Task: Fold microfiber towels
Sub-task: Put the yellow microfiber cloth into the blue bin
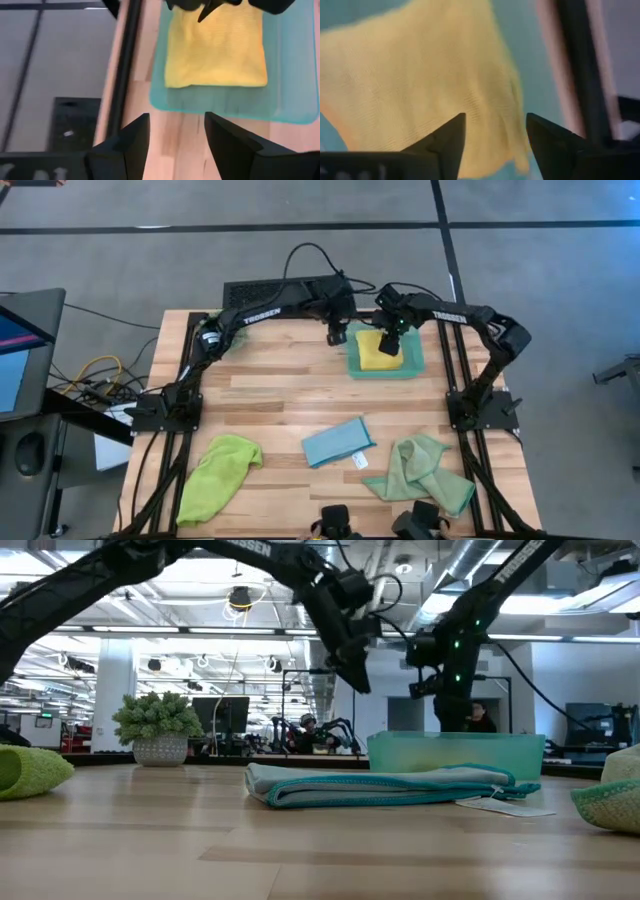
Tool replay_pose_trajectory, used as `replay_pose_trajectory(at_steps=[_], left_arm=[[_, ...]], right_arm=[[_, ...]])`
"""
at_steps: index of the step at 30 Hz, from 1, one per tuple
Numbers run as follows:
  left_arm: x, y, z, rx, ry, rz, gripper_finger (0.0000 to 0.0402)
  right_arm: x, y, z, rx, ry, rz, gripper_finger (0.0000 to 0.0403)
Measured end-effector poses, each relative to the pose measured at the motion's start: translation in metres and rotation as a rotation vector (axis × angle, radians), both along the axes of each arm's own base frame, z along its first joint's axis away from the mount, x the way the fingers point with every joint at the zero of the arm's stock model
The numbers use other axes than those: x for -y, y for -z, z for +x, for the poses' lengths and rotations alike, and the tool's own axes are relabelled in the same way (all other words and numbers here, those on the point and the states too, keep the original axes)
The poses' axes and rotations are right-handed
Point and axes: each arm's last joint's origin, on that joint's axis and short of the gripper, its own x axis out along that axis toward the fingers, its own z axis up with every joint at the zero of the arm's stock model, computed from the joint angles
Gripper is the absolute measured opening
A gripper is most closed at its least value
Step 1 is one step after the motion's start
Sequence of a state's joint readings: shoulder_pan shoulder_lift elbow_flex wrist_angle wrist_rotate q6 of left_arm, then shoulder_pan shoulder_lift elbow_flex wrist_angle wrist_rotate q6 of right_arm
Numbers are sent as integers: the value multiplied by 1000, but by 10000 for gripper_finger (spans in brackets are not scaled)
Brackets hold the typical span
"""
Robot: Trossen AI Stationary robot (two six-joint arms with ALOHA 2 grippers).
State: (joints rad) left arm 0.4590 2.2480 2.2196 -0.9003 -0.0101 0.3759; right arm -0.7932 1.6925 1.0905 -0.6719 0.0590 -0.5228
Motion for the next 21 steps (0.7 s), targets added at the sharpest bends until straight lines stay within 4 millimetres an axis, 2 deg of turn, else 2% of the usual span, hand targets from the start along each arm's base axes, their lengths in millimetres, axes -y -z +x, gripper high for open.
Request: replay_pose_trajectory(at_steps=[3,6,7,9,11,14,15,17,19,21], left_arm=[[6,-21,-14,-19,-16,24,164],[12,-54,-35,4,-45,25,145],[15,-61,-42,-1,-52,17,137],[22,-63,-55,-30,-61,-12,117],[32,-61,-65,-35,-55,-19,91],[53,-62,-87,39,-42,2,43],[61,-60,-96,68,-39,10,26],[75,-44,-112,115,-44,9,7],[90,-29,-129,189,-47,15,8],[105,-25,-144,312,-41,30,10]], right_arm=[[-7,-25,-5,43,7,-70,251],[-13,-49,-13,113,70,-122,250],[-16,-54,-15,150,87,-115,244],[-23,-57,-16,195,86,-63,217],[-31,-48,-14,188,56,4,165],[-40,-30,-5,169,8,70,50],[-41,-24,-1,158,-4,82,26],[-44,-8,7,139,-8,107,19],[-47,6,13,108,-9,137,20],[-48,18,19,77,-7,164,11]])
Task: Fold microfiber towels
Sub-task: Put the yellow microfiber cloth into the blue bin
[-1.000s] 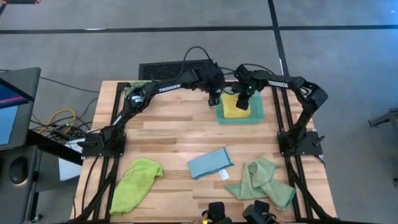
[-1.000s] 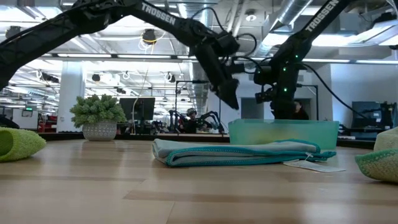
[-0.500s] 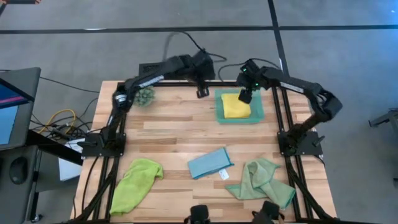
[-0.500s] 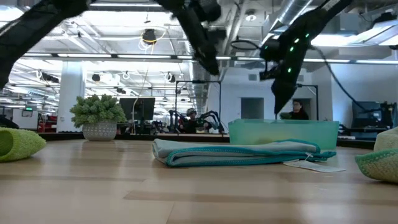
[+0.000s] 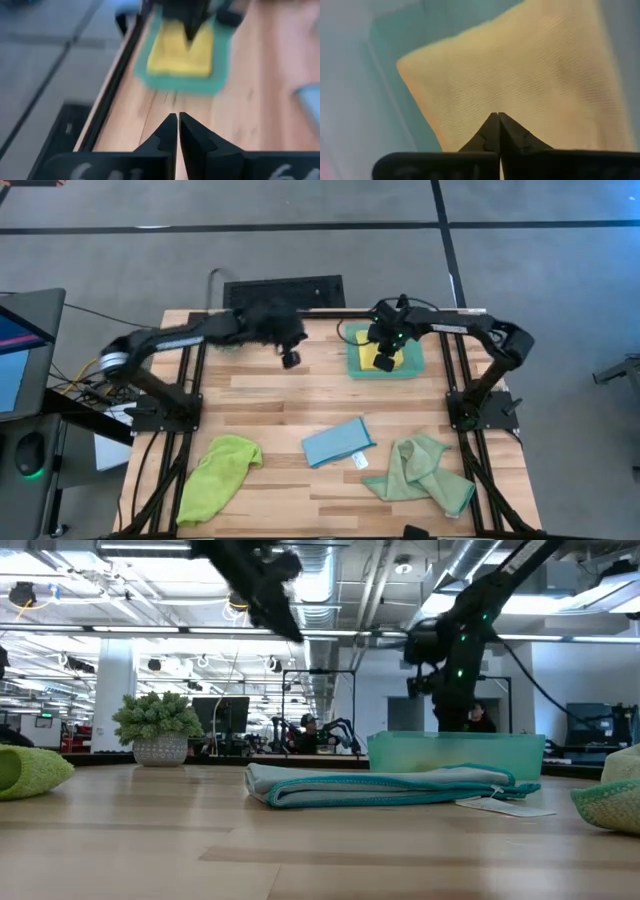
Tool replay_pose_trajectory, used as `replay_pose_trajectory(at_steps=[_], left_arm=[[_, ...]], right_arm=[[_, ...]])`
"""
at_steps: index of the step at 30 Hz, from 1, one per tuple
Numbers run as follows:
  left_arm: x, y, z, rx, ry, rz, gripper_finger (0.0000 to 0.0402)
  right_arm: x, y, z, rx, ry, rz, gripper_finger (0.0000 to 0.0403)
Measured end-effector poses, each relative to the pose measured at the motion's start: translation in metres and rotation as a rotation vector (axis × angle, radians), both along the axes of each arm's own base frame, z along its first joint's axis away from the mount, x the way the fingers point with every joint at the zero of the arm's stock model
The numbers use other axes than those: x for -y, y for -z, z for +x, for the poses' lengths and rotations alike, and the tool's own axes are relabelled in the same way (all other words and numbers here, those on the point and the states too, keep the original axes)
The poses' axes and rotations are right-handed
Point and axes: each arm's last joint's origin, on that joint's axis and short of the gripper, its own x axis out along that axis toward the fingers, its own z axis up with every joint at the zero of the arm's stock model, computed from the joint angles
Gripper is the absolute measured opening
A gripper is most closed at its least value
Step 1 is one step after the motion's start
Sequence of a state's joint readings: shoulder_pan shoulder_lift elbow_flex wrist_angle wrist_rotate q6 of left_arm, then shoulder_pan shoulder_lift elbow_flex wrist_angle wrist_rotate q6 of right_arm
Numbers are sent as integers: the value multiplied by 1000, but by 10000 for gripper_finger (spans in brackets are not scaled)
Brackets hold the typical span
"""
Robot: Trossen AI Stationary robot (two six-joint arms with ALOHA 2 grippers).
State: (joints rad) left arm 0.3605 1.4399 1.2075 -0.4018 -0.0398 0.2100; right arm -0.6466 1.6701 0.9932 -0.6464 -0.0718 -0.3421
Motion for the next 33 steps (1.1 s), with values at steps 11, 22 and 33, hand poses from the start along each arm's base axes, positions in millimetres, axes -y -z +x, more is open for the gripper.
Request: replay_pose_trajectory(at_steps=[11,22,33], left_arm=[[50,11,-55,254,77,34,1],[50,5,-63,234,58,128,0],[50,9,-64,193,54,109,0]], right_arm=[[-4,35,17,-114,72,-5,6],[-30,-18,16,-24,57,-16,3],[-3,5,14,-15,230,-133,1]])
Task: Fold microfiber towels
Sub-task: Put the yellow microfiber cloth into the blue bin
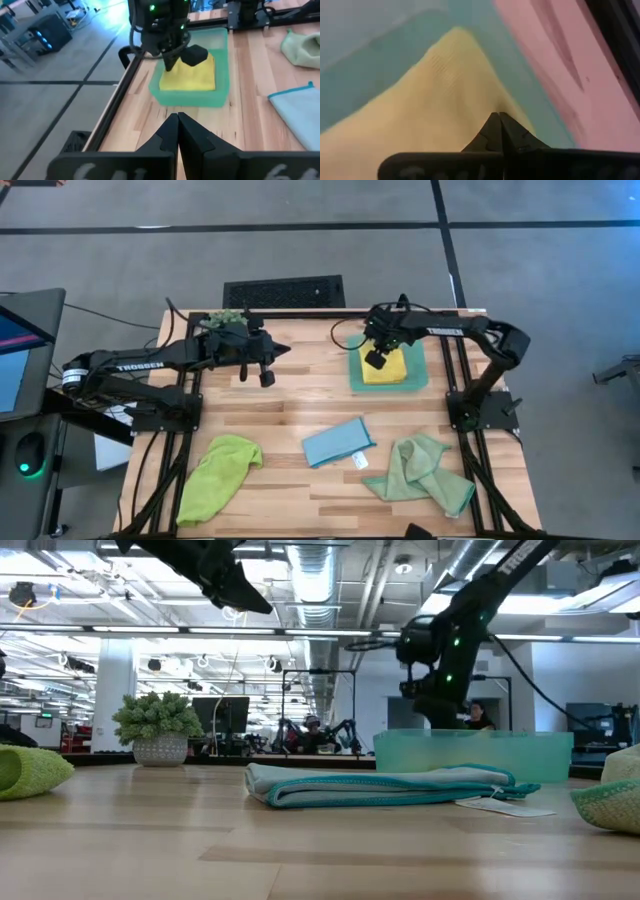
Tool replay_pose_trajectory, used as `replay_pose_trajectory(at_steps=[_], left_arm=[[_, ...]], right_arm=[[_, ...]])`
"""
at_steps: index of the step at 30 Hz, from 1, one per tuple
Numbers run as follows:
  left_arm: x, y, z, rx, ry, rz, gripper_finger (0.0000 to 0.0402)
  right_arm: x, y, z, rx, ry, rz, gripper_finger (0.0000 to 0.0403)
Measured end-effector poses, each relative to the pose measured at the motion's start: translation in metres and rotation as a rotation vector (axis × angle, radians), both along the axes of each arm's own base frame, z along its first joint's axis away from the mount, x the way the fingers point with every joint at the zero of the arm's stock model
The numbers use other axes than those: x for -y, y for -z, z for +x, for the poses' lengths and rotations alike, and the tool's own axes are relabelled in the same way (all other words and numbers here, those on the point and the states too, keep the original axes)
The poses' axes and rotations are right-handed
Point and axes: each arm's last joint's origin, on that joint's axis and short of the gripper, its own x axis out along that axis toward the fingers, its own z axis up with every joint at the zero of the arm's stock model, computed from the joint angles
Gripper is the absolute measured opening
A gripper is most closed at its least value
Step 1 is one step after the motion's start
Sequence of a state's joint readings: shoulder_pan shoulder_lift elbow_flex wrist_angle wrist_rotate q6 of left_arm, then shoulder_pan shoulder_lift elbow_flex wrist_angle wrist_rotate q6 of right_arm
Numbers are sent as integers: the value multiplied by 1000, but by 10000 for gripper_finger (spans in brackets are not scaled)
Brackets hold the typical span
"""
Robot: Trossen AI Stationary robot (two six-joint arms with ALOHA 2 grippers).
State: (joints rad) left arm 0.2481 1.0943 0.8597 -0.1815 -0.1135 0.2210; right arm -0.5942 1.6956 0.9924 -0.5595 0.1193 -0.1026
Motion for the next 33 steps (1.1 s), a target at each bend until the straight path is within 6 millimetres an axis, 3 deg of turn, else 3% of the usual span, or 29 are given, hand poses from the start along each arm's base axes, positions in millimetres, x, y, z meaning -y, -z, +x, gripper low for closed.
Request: replay_pose_trajectory(at_steps=[5,9,13,18,25,33], left_arm=[[0,3,-1,-23,-6,-20,0],[1,5,-2,-46,-8,-34,0],[0,4,-2,-41,-8,-31,0],[0,4,-2,-40,-9,-27,0],[0,4,-2,-41,-11,-25,0],[0,5,-2,-48,-13,-30,0]], right_arm=[[7,25,0,-90,43,24,1],[5,32,2,-111,37,41,1],[-5,18,1,-95,9,33,2],[-9,-18,-9,-71,45,-83,1],[-8,-21,-24,-136,96,-54,2],[-16,-21,-15,-141,50,-105,2]])
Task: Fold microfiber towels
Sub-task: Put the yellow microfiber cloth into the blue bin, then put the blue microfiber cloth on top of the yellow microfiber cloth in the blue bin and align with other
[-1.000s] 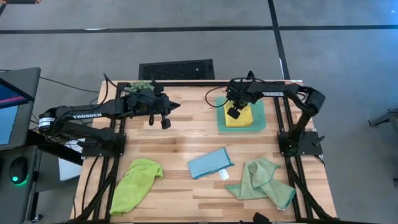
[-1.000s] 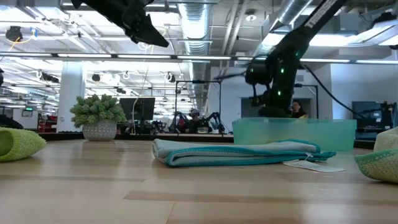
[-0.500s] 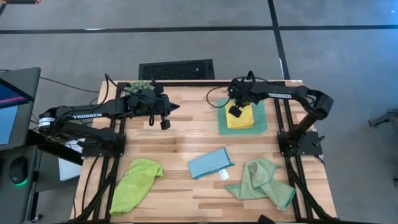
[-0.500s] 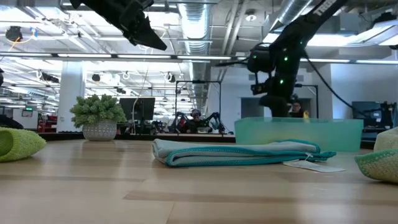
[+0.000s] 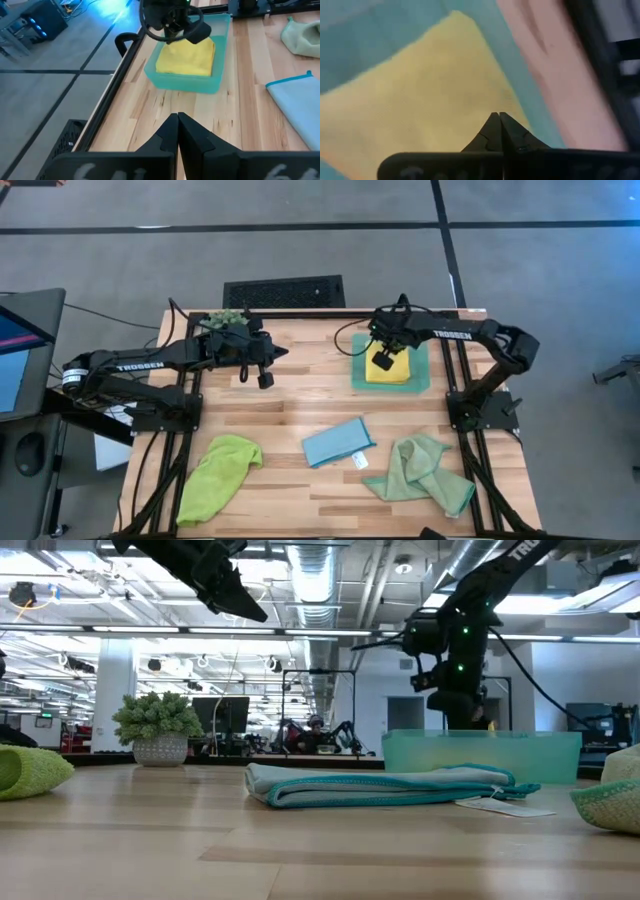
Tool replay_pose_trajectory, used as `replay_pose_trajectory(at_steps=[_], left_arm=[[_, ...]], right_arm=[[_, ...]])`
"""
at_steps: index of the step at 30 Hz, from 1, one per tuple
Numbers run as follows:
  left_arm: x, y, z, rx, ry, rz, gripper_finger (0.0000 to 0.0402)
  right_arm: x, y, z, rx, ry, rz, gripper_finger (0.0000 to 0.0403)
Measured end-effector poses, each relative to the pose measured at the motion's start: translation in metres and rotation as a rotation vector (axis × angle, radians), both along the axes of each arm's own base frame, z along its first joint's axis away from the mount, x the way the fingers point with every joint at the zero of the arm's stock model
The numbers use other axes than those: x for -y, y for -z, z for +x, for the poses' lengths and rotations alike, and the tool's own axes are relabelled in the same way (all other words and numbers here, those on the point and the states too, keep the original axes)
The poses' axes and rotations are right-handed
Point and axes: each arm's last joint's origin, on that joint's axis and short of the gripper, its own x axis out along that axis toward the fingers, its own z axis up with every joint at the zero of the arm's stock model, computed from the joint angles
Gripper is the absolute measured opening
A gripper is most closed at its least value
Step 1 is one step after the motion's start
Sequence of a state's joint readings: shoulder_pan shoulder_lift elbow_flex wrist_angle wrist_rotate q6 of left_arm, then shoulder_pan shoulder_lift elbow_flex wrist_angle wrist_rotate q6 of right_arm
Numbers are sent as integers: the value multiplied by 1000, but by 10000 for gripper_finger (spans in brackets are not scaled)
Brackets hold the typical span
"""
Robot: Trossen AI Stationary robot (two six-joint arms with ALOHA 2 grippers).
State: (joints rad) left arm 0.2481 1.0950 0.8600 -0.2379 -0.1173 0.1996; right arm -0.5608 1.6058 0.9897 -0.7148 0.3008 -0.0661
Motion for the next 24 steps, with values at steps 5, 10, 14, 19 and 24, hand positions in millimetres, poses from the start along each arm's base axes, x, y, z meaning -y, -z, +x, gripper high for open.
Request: replay_pose_trajectory(at_steps=[5,10,14,19,24], left_arm=[[0,2,-1,-15,-2,-14,0],[0,3,-1,-31,-2,-21,0],[0,3,-1,-30,-3,-21,0],[0,3,-1,-29,-3,-21,0],[2,4,-1,-30,46,-56,0]], right_arm=[[8,13,-5,-69,40,-19,1],[8,35,-12,-131,59,-11,1],[7,40,-14,-151,62,-22,2],[-2,17,-8,-104,6,-123,2],[-20,-22,-6,5,-35,-178,4]])
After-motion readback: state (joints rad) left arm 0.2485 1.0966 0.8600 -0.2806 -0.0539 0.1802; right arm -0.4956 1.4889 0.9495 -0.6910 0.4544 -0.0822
